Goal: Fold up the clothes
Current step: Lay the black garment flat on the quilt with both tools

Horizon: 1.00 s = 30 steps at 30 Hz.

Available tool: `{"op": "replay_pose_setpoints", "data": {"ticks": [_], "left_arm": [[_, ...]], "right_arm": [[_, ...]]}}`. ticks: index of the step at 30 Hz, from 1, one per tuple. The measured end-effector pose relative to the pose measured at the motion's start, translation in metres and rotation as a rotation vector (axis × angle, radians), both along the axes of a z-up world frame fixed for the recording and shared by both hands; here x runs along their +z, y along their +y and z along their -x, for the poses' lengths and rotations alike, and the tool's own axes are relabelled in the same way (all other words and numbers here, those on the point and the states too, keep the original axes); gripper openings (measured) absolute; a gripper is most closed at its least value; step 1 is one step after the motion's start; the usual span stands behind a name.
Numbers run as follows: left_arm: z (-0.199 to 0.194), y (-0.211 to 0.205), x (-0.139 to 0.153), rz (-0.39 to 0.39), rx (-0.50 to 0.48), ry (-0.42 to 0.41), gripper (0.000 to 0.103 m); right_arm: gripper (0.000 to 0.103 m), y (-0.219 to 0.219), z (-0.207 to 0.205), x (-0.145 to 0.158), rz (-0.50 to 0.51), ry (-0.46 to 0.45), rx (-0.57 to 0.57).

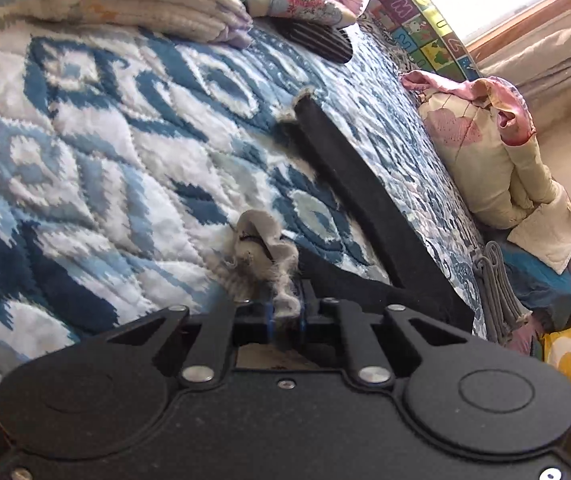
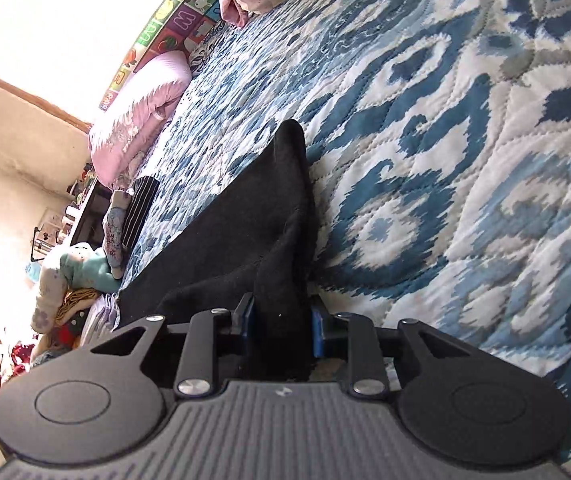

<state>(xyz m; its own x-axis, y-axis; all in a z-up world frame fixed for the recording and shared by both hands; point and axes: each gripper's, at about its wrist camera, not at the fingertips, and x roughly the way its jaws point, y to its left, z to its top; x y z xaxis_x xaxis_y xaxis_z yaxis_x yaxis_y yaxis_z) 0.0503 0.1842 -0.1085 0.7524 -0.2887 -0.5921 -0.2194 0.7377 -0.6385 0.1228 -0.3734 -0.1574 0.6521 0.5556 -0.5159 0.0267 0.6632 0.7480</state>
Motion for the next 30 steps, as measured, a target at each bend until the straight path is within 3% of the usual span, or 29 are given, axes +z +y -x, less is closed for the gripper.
{"op": "replay_pose_setpoints", "data": {"ticks": [3,4,5,6,7,8,9,13,18,19,20,21,23,25,27,28,29,30], "left_arm": [[0.008,0.006,0.036,-0.104,-0.05,-0.107,0.008],[0.007,0.007,0.037,-0.129,-0.066,-0.1,0.008],[0.007,0.009,0.036,-0.149,-0.08,-0.086,0.008],[0.002,0.009,0.026,-0.163,-0.098,-0.019,0.009],[-0.003,0.01,0.013,-0.182,-0.116,0.063,0.01],[-0.002,0.013,0.002,-0.175,-0.101,0.116,0.017],[0.0,0.016,-0.008,-0.164,-0.08,0.162,0.017],[0.012,0.02,-0.018,-0.098,-0.044,0.152,0.03],[0.004,0.006,-0.026,-0.142,-0.015,0.164,0.031],[0.004,0.003,-0.029,-0.149,-0.003,0.163,0.022],[0.003,0.0,-0.03,-0.155,-0.004,0.155,0.008],[0.005,-0.003,-0.027,-0.166,0.0,0.136,0.008],[0.014,-0.005,-0.007,-0.18,0.007,0.048,0.007],[0.024,-0.006,0.014,-0.193,0.013,-0.045,0.008],[0.02,-0.005,0.01,-0.211,-0.006,0.017,0.014],[0.015,-0.004,0.002,-0.23,-0.026,0.096,0.024],[0.009,-0.003,-0.008,-0.251,-0.047,0.179,0.026],[0.012,0.0,-0.009,-0.276,-0.028,0.188,0.026]], "right_arm": [[0.027,0.001,0.002,0.005,-0.009,-0.028,-0.011],[0.027,-0.003,0.001,0.013,0.03,-0.034,0.001],[0.026,-0.004,-0.005,0.017,0.066,-0.015,0.029],[0.027,-0.002,-0.008,0.012,0.097,0.02,0.069],[0.039,-0.003,-0.008,0.009,0.093,0.031,0.065],[0.042,-0.003,-0.008,0.007,0.089,0.041,0.061],[0.043,-0.004,-0.007,0.004,0.084,0.052,0.058],[0.065,-0.006,-0.006,-0.007,0.069,0.091,0.043],[0.063,0.013,-0.001,-0.008,0.128,0.059,0.033],[0.056,0.019,0.005,-0.009,0.149,0.048,0.04],[0.039,0.025,0.007,-0.009,0.172,0.037,0.052],[0.027,0.032,0.008,-0.008,0.198,0.03,0.072],[0.026,0.038,0.011,-0.001,0.254,0.01,0.084],[0.026,0.029,0.016,0.013,0.248,-0.014,0.065],[0.026,0.027,0.014,0.019,0.279,0.005,0.083],[0.029,0.03,0.011,0.015,0.306,0.03,0.109],[0.039,0.032,0.009,0.013,0.334,0.045,0.128],[0.039,0.034,0.008,0.01,0.362,0.06,0.147]]}}
